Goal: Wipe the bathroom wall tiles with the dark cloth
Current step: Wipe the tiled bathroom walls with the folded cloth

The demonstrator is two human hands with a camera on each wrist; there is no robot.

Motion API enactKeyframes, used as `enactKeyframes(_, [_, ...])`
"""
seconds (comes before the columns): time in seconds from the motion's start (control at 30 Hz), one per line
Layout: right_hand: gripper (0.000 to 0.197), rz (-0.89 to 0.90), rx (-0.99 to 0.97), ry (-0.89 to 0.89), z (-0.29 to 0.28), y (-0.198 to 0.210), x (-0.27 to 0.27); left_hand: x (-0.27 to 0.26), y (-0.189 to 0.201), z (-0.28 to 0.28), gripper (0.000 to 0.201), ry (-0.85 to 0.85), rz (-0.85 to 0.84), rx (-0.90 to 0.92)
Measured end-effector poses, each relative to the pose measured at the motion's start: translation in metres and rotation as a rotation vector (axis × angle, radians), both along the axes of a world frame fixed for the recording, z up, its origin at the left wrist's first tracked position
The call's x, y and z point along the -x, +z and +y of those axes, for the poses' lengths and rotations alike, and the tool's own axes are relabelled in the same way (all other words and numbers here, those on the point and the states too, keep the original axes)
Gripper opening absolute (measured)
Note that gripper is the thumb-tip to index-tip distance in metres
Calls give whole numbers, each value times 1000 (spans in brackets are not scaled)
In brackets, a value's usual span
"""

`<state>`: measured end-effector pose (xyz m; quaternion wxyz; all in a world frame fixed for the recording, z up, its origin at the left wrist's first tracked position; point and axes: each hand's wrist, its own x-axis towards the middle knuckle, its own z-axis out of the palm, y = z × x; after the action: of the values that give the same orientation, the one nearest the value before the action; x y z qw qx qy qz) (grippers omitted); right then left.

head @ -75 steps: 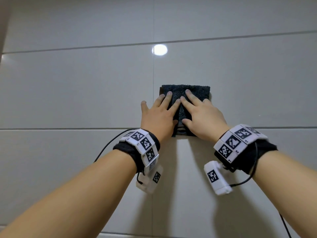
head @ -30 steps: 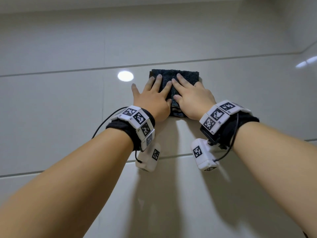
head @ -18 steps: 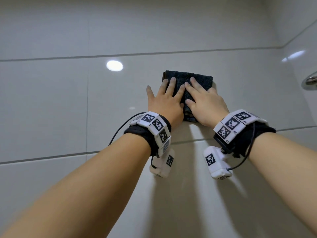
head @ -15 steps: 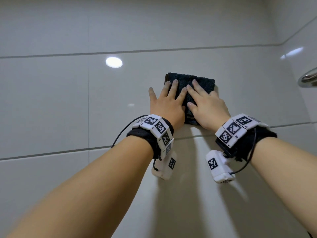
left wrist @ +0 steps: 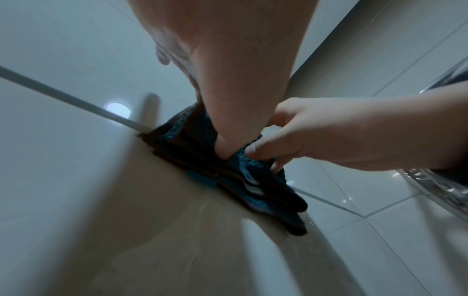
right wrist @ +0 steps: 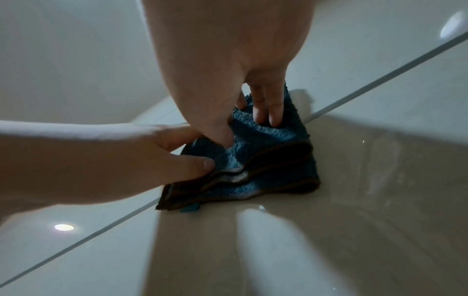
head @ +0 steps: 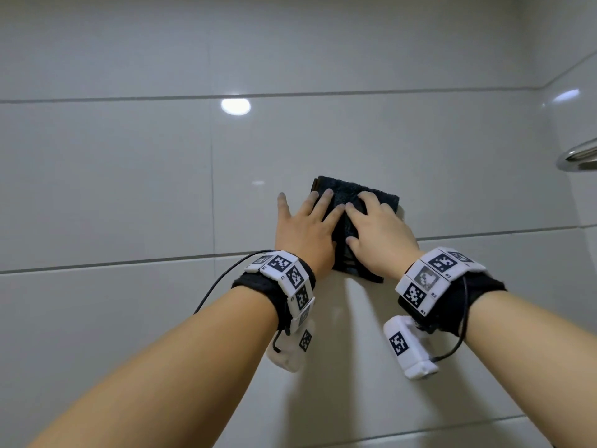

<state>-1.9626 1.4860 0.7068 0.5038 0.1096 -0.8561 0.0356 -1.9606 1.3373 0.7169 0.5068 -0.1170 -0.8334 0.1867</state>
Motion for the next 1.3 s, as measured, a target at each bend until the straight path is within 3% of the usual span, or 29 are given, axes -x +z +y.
enactKeyframes(0.2, [58, 15, 54, 109, -45, -5, -10, -10, -8, -49, 65, 67, 1, -37])
enactKeyframes(0.63, [57, 175, -156, 168, -132, -5, 7, -20, 2, -140, 69, 129, 38, -154])
enactKeyframes(0.83, [56, 234, -165, 90, -144, 10, 12, -13, 20, -149, 68, 77, 31, -174])
enactKeyframes(0.97, [74, 218, -152, 75, -147, 27, 11, -8, 36, -149, 66, 70, 72, -172])
enactKeyframes(1.13, [59, 269, -179, 45, -140, 52, 15, -5, 60, -143, 66, 53, 86, -206])
enactKeyframes(1.3, [56, 310, -180, 17, -132, 81, 24, -1, 87, -134, 66, 51, 93, -220])
